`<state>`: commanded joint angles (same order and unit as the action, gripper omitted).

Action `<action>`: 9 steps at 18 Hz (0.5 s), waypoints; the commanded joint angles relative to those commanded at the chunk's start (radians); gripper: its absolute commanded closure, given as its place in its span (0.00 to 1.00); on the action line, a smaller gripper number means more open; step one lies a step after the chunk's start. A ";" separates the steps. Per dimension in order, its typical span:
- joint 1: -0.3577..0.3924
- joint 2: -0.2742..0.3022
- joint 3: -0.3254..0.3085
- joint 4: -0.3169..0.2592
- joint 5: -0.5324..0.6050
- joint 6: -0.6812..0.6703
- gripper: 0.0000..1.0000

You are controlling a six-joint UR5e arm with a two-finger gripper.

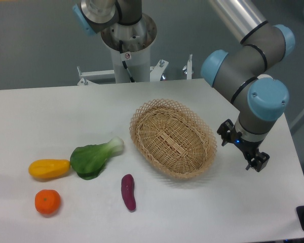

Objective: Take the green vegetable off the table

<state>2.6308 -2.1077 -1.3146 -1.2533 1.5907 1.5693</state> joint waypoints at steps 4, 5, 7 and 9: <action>0.002 0.000 0.002 0.000 0.002 0.002 0.00; 0.000 0.000 0.005 0.002 0.002 0.002 0.00; 0.002 -0.003 0.014 0.000 0.002 0.002 0.00; 0.000 -0.003 0.009 0.000 0.003 0.002 0.00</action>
<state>2.6308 -2.1107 -1.3054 -1.2533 1.5938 1.5708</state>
